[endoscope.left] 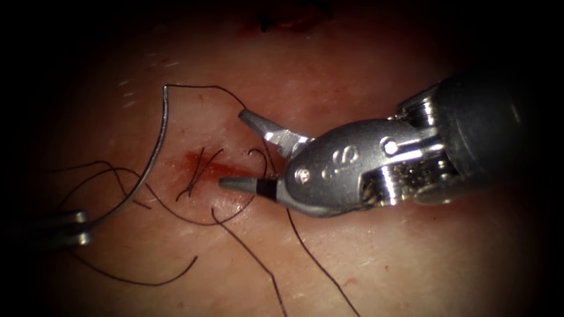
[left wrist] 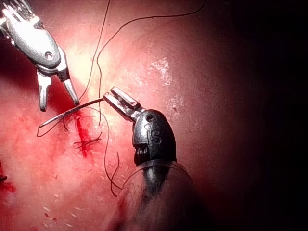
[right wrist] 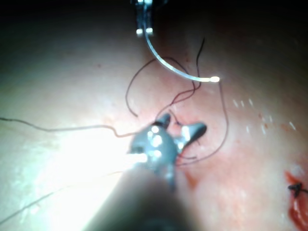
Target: Wound Closure
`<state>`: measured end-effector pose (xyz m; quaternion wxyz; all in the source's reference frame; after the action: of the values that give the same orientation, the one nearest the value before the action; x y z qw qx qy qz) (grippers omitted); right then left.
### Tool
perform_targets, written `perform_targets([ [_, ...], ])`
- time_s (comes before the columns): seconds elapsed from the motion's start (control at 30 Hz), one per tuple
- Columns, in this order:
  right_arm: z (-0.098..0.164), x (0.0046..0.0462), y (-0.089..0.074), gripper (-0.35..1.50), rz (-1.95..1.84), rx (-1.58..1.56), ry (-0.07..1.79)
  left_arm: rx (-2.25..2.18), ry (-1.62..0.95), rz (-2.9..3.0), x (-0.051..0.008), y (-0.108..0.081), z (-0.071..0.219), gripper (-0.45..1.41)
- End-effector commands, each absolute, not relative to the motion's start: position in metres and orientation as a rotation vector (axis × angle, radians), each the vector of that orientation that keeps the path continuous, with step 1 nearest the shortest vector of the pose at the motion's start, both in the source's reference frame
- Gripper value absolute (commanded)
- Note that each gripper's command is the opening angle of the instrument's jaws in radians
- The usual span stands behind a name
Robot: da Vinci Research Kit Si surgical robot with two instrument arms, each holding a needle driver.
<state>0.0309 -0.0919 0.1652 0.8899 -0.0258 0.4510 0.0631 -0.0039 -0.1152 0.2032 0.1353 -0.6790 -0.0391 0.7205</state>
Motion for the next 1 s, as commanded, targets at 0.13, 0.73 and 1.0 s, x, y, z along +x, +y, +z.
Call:
perform_targets([
  [0.13,0.1691,0.0315,-0.0946,0.93,0.098,-0.045,0.907,-1.968,-0.121,2.079,-0.005,-0.1166,0.2029,-0.45],
  [0.73,0.1719,0.033,-0.099,0.88,0.011,0.004,0.855,-1.968,-0.121,2.079,-0.0049,-0.1166,0.2029,-0.45],
  [1.0,0.1714,0.0321,-0.0994,0.86,0.001,0.012,0.859,-1.968,-0.122,2.079,-0.0049,-0.1166,0.2029,-0.45],
])
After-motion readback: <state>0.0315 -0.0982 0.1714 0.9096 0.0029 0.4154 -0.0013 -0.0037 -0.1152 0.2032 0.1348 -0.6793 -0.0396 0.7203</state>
